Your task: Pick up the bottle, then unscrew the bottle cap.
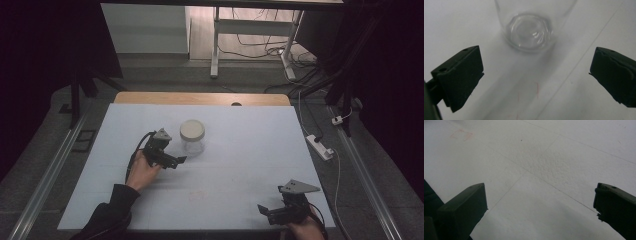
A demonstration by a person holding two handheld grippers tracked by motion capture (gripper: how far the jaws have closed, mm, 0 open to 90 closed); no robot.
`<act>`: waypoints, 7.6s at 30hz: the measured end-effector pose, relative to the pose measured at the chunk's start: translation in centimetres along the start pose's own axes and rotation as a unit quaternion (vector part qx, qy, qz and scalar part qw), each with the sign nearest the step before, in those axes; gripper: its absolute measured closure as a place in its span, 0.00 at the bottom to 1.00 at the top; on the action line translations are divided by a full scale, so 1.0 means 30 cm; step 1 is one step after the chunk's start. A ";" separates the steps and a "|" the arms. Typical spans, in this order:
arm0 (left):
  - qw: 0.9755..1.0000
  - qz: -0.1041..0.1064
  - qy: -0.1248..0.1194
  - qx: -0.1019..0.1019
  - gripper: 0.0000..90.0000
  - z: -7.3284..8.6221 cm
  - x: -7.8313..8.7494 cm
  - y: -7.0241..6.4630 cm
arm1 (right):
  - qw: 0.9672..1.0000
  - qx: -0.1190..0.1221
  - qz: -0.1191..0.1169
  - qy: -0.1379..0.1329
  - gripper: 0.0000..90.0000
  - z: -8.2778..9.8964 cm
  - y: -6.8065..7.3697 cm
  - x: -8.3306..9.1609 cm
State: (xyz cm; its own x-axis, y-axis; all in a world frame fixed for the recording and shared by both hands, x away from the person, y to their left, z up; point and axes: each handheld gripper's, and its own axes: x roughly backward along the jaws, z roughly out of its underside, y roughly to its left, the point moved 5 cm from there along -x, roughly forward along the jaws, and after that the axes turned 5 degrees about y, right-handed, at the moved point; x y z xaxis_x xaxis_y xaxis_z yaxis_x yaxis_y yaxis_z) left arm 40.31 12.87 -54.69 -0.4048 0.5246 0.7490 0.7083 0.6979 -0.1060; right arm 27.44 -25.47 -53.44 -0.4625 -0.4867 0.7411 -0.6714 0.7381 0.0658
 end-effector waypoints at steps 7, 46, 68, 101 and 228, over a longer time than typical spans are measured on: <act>1.000 0.022 -0.012 0.004 0.00 -0.061 -0.049 0.019 | 1.000 0.000 0.000 0.001 0.00 0.000 0.001 -0.001; 0.999 -0.026 0.004 -0.032 0.08 -0.169 -0.132 -0.004 | 1.000 -0.001 -0.004 -0.003 0.00 0.001 -0.001 0.002; 0.998 0.027 0.005 -0.057 0.08 -0.106 0.014 -0.101 | 1.000 0.001 -0.003 -0.002 0.00 0.000 0.000 0.001; 0.994 0.063 0.002 -0.093 0.08 0.000 0.120 -0.306 | 1.000 0.007 0.000 0.000 0.00 0.000 0.004 0.001; 0.965 0.174 0.006 -0.194 0.08 -0.020 0.079 -0.445 | 0.951 0.193 -0.223 -0.091 0.09 -0.472 0.364 -0.171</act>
State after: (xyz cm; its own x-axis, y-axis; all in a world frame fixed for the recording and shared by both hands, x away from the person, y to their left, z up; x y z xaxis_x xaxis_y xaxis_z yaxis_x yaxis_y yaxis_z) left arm 30.25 4.51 -51.12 -0.0978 0.6877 0.7193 0.9643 0.2441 -0.1023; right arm 30.68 -8.31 -47.08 -0.1514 -0.8094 0.5674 -0.9707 0.2302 0.0694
